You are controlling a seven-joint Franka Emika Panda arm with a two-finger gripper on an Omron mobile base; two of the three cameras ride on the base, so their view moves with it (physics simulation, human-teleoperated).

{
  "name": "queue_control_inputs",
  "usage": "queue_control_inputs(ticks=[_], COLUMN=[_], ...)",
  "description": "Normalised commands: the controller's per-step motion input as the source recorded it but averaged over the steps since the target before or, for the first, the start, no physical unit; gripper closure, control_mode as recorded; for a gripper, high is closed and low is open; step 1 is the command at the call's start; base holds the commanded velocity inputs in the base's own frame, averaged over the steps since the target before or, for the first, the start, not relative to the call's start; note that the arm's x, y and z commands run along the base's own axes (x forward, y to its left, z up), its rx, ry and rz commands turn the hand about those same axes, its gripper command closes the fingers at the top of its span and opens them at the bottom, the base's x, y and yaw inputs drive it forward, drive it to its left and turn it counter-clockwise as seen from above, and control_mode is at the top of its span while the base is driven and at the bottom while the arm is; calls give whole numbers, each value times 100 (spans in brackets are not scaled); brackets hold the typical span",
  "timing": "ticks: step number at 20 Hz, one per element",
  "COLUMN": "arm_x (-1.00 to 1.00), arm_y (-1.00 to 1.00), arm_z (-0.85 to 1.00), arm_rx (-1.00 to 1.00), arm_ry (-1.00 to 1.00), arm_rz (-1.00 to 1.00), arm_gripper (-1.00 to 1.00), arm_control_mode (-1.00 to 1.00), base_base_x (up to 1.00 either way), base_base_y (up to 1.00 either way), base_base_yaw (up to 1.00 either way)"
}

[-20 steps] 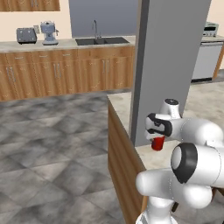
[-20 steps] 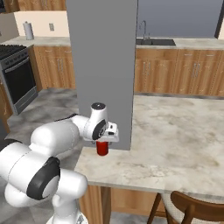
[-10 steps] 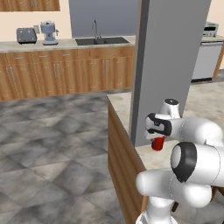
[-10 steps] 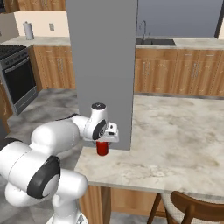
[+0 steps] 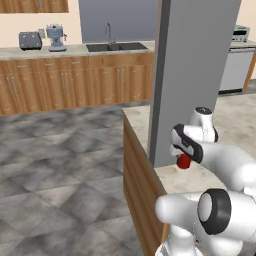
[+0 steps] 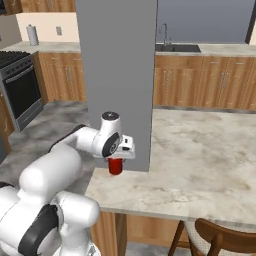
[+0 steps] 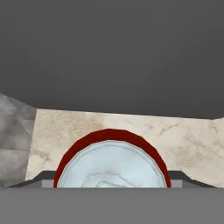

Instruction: Four empty soda cans are scattered around the kitchen. Gather all the cans and cluster them next to the stove for recycling.

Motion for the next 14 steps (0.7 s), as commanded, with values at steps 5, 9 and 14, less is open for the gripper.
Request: queue_control_inputs(ticks=[5, 9, 14], arm_x=[-47, -51, -42], arm_y=[0, 0, 0], arm_z=[66, 69, 61], arm_rx=[0, 0, 0], arm_ry=[0, 0, -1], arm_rz=[0, 0, 0], arm_gripper=[100, 100, 100], arm_control_mode=[-100, -100, -100], base_base_x=[0, 0, 0], base_base_y=[0, 0, 0], base_base_yaw=[0, 0, 0])
